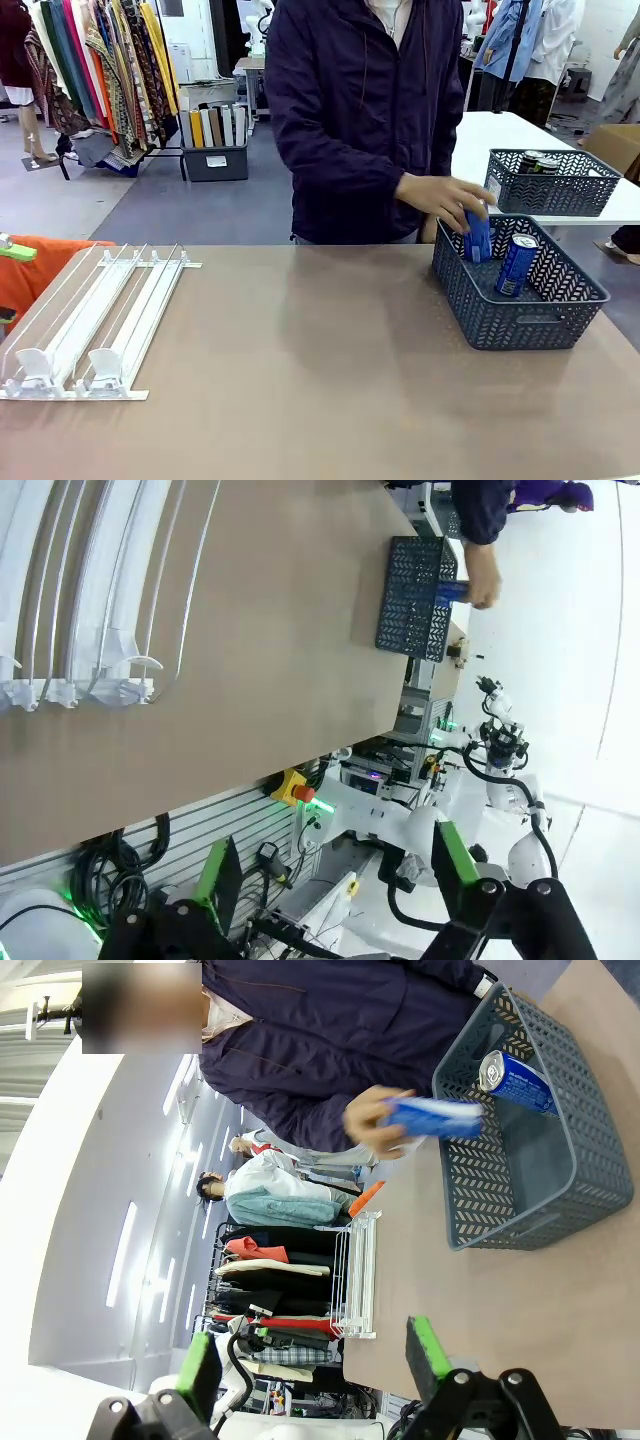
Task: Retrieve and store the cans from the dispenser.
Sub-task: Pick up one can from the Automatic Can Dispenser and place it in the middle of the table.
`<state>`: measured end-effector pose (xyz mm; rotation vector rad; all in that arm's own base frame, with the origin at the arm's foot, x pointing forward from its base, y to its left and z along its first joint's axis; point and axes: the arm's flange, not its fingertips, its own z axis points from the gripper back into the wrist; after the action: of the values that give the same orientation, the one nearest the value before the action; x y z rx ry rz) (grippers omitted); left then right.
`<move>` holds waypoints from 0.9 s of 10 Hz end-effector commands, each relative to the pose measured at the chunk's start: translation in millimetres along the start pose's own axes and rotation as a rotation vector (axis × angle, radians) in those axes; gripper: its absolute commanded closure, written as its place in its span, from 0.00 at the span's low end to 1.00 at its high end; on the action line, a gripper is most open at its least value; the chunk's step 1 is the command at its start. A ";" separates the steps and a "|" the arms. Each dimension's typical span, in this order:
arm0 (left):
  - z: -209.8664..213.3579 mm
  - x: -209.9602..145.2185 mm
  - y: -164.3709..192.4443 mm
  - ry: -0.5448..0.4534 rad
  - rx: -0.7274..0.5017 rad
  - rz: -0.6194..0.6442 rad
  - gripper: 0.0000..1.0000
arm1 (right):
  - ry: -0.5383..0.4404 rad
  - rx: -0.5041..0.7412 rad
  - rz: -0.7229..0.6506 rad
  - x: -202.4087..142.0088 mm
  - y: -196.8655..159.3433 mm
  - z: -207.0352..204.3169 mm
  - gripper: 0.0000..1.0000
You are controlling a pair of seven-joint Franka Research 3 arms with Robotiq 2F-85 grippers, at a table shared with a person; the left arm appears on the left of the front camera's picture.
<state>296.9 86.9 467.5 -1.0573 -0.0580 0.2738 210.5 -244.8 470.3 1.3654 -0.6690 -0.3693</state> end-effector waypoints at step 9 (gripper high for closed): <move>6.1 -1.3 3.5 -0.009 -0.027 0.007 0.00 | -0.015 0.029 0.024 3.1 2.6 -1.8 0.00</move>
<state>294.7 92.4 467.0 -1.0608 -0.0624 0.2903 210.5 -244.8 470.3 1.3654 -0.6690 -0.3692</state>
